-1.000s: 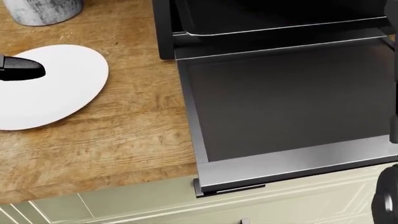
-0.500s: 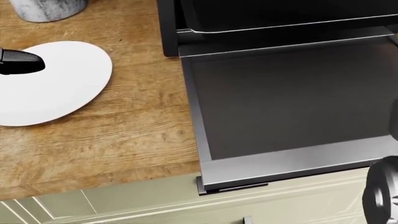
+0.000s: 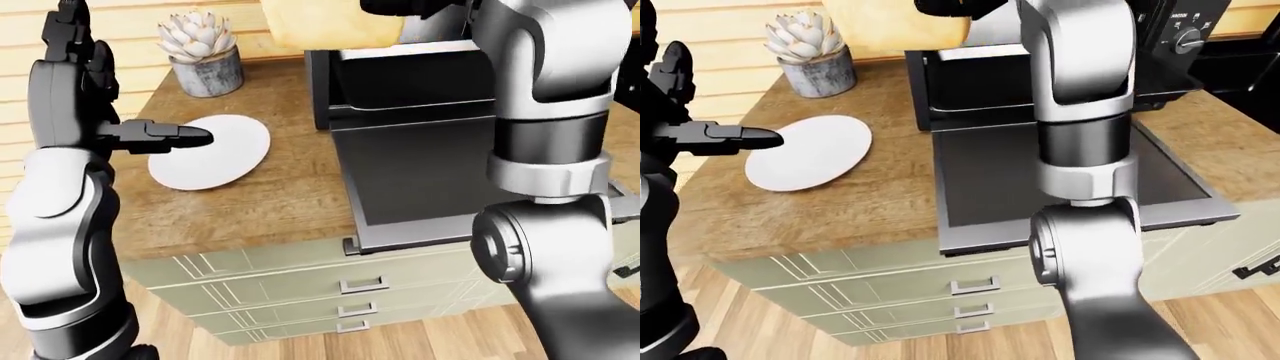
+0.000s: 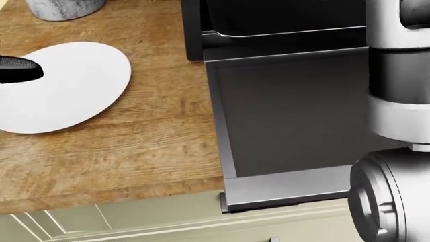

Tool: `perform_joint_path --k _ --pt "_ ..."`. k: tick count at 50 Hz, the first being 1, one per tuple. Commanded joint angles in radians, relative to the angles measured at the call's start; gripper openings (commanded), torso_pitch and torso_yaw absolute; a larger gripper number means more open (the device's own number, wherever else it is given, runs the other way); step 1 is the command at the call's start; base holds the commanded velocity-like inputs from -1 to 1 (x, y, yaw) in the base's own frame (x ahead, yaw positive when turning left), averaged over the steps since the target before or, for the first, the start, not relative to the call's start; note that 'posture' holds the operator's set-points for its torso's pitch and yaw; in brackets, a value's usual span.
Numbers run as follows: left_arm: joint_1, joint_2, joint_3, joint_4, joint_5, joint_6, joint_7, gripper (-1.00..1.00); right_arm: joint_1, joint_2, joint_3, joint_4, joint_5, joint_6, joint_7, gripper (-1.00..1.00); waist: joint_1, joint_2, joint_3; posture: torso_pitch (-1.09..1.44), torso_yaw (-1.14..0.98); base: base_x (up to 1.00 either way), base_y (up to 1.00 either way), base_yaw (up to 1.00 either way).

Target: Pick the bread from the tray and place it on the plate on the counter.

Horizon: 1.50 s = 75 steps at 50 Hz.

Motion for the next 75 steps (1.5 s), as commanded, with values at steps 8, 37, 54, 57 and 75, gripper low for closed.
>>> perform_joint_path --k 8,37,54,57,75 --pt "-0.014 0.023 0.024 -0.047 -0.015 -0.015 0.013 1.00 -0.078 0.044 0.009 0.059 -0.001 -0.106 -0.013 -1.00 0.046 0.009 -0.034 0.00 0.24 0.00 0.00 0.00" --pt "0.008 0.039 0.041 -0.080 -0.034 0.011 0.026 1.00 -0.133 0.135 0.033 0.240 0.000 -0.235 -0.017 -1.00 0.269 0.040 -0.053 0.00 0.39 0.00 0.00 0.00" --pt "0.013 0.034 0.034 -0.071 -0.021 -0.005 0.021 1.00 -0.145 0.177 0.043 0.431 -0.024 -0.370 -0.034 -1.00 0.362 0.048 -0.066 0.00 0.47 0.00 0.00 0.00" --pt "0.015 0.032 0.034 -0.069 -0.018 -0.008 0.020 1.00 -0.142 0.187 0.041 0.469 -0.025 -0.396 -0.038 -1.00 0.377 0.048 -0.069 0.00 0.49 0.00 0.00 0.00" --pt "0.030 0.023 0.027 -0.057 0.014 -0.042 0.005 1.00 -0.140 0.209 0.031 0.712 -0.063 -0.551 -0.111 -1.00 0.465 0.048 -0.082 0.00 0.58 0.00 0.00 0.00"
